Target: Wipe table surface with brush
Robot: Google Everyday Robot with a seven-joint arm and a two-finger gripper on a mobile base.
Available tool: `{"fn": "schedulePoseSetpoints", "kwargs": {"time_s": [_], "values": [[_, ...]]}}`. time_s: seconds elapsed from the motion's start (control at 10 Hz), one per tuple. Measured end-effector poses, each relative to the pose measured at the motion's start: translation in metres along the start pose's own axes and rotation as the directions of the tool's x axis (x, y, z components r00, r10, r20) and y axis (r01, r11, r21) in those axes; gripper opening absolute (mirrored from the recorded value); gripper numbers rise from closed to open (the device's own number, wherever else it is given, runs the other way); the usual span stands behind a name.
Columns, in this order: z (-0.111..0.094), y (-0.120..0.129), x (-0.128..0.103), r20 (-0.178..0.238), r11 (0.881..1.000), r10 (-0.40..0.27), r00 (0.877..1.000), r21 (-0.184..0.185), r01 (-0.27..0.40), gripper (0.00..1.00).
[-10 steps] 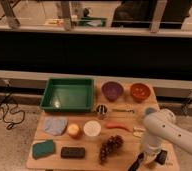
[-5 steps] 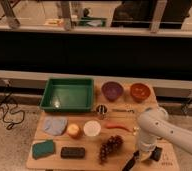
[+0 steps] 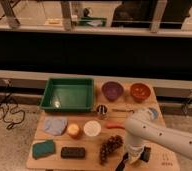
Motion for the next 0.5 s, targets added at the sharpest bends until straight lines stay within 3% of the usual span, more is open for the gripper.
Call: {"fn": "schedulePoseSetpoints", "kwargs": {"time_s": [0.2,0.5], "values": [[-0.004,0.018,0.003,0.001,1.0,0.011,1.0,0.009,-0.011,0.08],[-0.006,0.043,0.036,0.006,0.997,0.074,0.997,0.018,-0.074,0.08]]}}
